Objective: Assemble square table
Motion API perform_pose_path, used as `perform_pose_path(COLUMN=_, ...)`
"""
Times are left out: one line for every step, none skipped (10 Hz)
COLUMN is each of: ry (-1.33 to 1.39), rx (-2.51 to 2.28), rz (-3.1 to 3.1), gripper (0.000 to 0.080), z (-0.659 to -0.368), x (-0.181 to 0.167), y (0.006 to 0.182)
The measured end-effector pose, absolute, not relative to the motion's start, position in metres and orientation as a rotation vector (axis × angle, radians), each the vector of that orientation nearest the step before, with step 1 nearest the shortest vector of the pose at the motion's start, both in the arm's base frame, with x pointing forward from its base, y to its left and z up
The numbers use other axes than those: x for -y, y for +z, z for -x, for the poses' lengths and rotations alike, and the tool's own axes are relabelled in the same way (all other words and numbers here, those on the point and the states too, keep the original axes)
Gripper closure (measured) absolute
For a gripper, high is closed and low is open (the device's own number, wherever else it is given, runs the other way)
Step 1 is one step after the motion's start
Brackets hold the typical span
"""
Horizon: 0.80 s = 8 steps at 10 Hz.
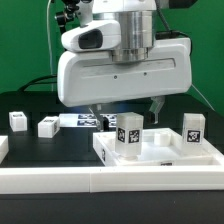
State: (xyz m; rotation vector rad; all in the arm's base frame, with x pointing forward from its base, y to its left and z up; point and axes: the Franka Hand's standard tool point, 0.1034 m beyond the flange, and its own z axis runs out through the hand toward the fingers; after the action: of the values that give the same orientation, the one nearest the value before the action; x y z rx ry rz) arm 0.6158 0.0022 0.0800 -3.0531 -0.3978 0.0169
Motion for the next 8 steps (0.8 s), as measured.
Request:
perform_pose_path(ry=0.015, rx=0.493, rz=3.041, gripper=0.0150, z=-0.6158, x=-0.0011, y=0.0800)
perform_pose_path(ry=0.015, rx=0.494, rz=3.040, gripper=0.0150, z=-0.6157, x=-0.0008, y=0.0799)
perform_pose_path(ry=0.015, rx=0.493, rz=3.040, gripper=0.0150, z=-0.6157, x=-0.0007, y=0.0800)
perform_pose_path(ry=0.015, rx=0.473, rz=3.043, gripper=0.0331, z=-0.6158, x=-0.0008, y=0.0800)
perform_pose_path(ry=0.016, rx=0.440, rz=3.048, gripper=0.0478, z=-0.6158, x=-0.0008, y=0.0800)
perform_pose_path(ry=0.016, rx=0.442, rz=3.048, gripper=0.0511, z=-0.6157, x=-0.0007, y=0.0799)
perform_pose_path(ry=0.018, rx=0.370, rz=3.057, gripper=0.0511, z=-0.6158, x=-0.0010, y=0.0800)
perform_pose_path(ry=0.023, rx=0.207, rz=3.072, gripper=0.0511, z=-0.6158, x=-0.0016, y=0.0800)
